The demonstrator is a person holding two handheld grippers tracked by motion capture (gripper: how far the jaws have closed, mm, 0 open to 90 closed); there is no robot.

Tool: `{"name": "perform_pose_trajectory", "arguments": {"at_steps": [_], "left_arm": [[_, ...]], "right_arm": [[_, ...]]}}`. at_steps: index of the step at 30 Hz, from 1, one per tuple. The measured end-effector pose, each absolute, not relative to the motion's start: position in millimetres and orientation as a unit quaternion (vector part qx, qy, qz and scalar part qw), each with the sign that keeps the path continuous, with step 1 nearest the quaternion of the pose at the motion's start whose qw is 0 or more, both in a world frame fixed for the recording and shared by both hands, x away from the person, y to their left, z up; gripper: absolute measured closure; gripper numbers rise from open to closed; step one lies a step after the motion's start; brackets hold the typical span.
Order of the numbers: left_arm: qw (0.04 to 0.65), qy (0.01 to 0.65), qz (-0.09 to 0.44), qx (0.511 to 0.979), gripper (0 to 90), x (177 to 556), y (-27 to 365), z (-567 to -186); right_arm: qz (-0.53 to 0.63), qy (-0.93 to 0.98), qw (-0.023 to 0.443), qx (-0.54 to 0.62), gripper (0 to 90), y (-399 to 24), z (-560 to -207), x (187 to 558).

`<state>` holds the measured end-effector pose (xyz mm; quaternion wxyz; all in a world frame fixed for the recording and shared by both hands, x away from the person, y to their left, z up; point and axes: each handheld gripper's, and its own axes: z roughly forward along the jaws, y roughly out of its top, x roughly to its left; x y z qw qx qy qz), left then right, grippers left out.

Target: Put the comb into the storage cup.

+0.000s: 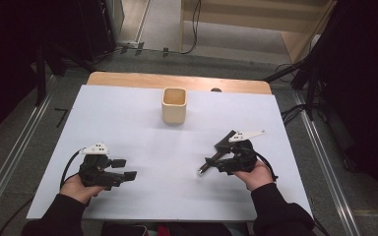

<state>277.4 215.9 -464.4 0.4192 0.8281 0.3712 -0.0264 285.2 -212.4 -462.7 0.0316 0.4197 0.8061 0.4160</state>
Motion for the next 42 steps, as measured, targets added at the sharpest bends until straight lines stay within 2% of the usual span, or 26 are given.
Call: {"name": "perform_pose_trajectory", "arguments": {"at_steps": [42], "left_arm": [[0.420,0.370,-0.028,0.828,27.8,278,217,-464]], "right_arm": [[0.409,0.806,0.012,0.427,21.7,-176,-468,321]]}}
